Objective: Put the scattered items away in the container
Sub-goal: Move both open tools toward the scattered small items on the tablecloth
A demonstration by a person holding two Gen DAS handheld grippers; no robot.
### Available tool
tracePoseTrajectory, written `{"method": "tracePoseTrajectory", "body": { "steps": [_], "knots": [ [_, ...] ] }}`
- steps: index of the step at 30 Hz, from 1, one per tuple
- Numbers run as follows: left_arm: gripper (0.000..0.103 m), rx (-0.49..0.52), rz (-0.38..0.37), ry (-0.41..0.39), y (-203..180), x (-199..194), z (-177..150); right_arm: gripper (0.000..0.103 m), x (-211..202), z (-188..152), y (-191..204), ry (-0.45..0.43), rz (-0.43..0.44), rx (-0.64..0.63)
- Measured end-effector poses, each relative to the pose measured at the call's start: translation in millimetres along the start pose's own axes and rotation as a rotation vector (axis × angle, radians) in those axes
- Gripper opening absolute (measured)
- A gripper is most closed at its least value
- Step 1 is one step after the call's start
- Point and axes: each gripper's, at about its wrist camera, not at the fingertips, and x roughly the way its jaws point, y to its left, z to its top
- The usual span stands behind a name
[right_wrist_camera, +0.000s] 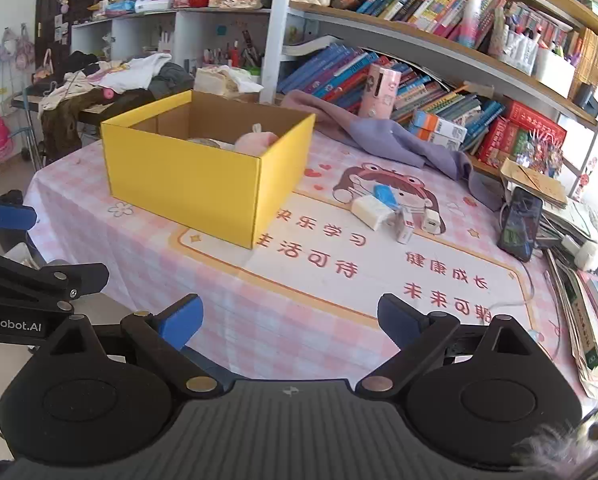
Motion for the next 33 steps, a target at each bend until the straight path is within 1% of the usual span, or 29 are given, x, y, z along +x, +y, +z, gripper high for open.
{"method": "tracePoseTrajectory", "body": {
  "steps": [3, 18, 33],
  "knots": [
    [0.093, 0.018, -0.01, 0.006, -8, 2, 2, 0.095, -1, -1, -8, 0.004, -0.011, 0.011],
    [0.093, 0.039, -0.058, 0.025, -39, 13, 10, 0.095, -5, -13, -39, 0.034, -0.052, 0.044],
    [0.093, 0.109, -0.131, 0.008, -77, 25, 27, 0.096, -12, -23, -82, 0.038, -0.14, 0.127]
  ]
}}
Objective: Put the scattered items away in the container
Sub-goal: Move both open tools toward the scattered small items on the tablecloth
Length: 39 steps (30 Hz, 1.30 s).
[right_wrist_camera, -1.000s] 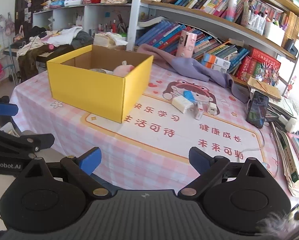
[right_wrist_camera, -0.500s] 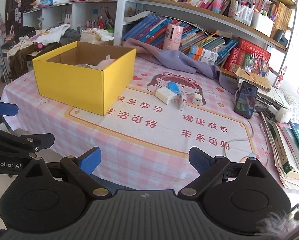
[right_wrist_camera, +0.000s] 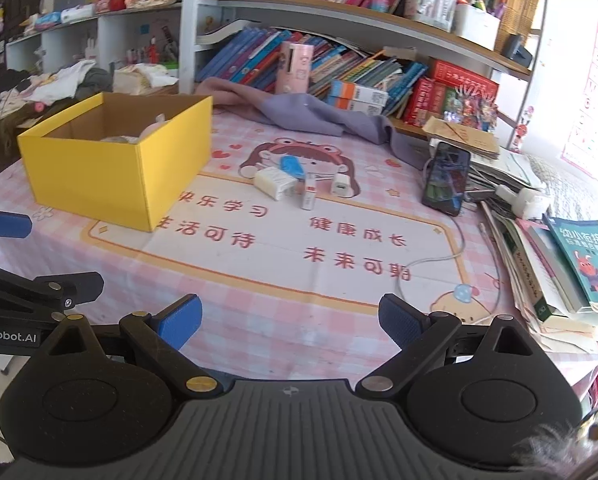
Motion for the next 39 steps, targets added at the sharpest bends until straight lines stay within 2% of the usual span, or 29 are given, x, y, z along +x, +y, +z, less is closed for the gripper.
{"method": "tracePoseTrajectory", "body": {
  "steps": [13, 26, 32, 39],
  "knots": [
    [0.093, 0.048, -0.046, 0.001, -21, 20, 14, 0.096, 10, 3, -22, 0.017, -0.039, 0.026],
    [0.093, 0.052, -0.097, 0.013, -34, 48, 30, 0.096, 30, 10, -45, 0.044, -0.073, 0.04],
    [0.093, 0.054, -0.139, 0.017, -43, 68, 40, 0.092, 44, 15, -58, 0.058, -0.082, 0.037],
    [0.092, 0.046, -0.163, 0.011, -53, 91, 57, 0.077, 70, 27, -77, 0.08, -0.062, 0.033]
  ]
}}
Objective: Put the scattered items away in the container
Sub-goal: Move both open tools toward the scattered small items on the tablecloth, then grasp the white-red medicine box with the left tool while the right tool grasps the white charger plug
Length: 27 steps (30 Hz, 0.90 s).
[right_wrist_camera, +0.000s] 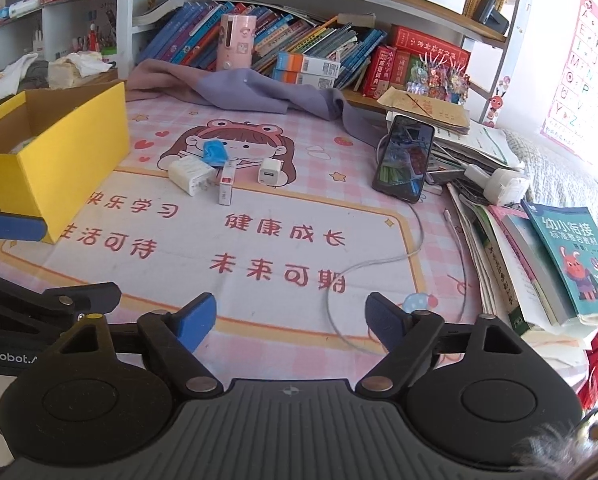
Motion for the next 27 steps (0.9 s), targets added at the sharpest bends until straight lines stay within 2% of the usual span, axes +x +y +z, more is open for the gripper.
{"method": "tracePoseTrajectory", "body": {
  "steps": [6, 15, 21, 27],
  "knots": [
    [0.091, -0.044, 0.031, 0.005, 2, 20, 20, 0.063, 24, 19, -14, 0.004, 0.046, -0.016],
    [0.085, -0.091, 0.09, 0.017, -4, 48, 50, 0.059, 61, 51, -39, 0.001, 0.125, -0.06],
    [0.077, -0.112, 0.138, 0.036, -10, 66, 65, 0.053, 87, 67, -58, 0.007, 0.179, -0.064],
    [0.062, -0.133, 0.177, 0.06, -12, 83, 74, 0.046, 114, 79, -68, 0.023, 0.242, -0.071]
  ]
}}
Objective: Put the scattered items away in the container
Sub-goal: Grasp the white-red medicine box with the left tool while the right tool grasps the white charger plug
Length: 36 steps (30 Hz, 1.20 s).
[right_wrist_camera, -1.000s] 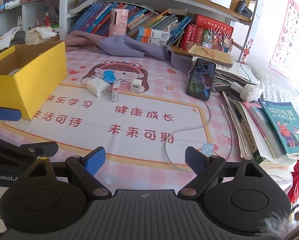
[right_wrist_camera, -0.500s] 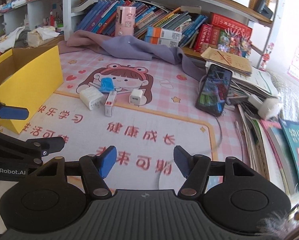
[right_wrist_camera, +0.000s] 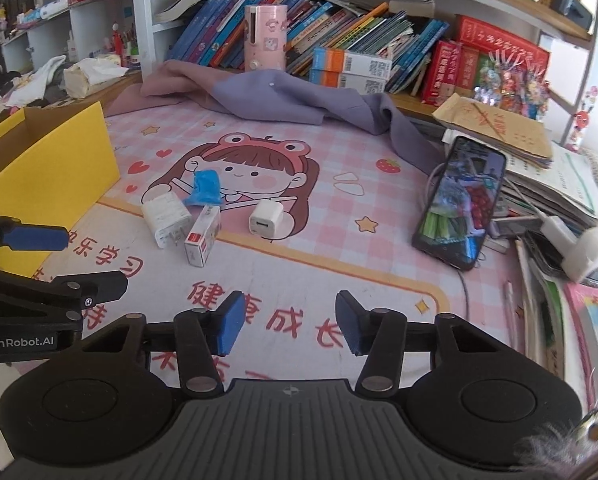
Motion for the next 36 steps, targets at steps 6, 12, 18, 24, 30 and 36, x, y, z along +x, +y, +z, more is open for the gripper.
{"method": "tracePoseTrajectory", "body": {
  "steps": [6, 12, 18, 24, 30, 36],
  "knots": [
    [0.05, -0.003, 0.011, 0.01, -4, 16, 10, 0.042, 25, 15, -12, 0.012, 0.06, 0.011],
    [0.046, 0.004, 0.007, 0.008, -11, 34, 23, 0.041, 56, 34, -21, 0.042, 0.111, 0.04],
    [0.039, 0.026, -0.001, 0.031, -19, 60, 31, 0.041, 90, 56, -26, 0.075, 0.154, 0.067],
    [0.038, 0.036, -0.002, 0.056, -26, 83, 38, 0.041, 118, 76, -19, 0.101, 0.176, 0.03],
    [0.03, 0.022, 0.002, 0.081, -27, 98, 39, 0.04, 140, 79, -13, 0.154, 0.19, 0.014],
    [0.025, 0.012, 0.002, 0.108, -27, 113, 43, 0.036, 152, 78, -13, 0.182, 0.192, 0.004]
  ]
}}
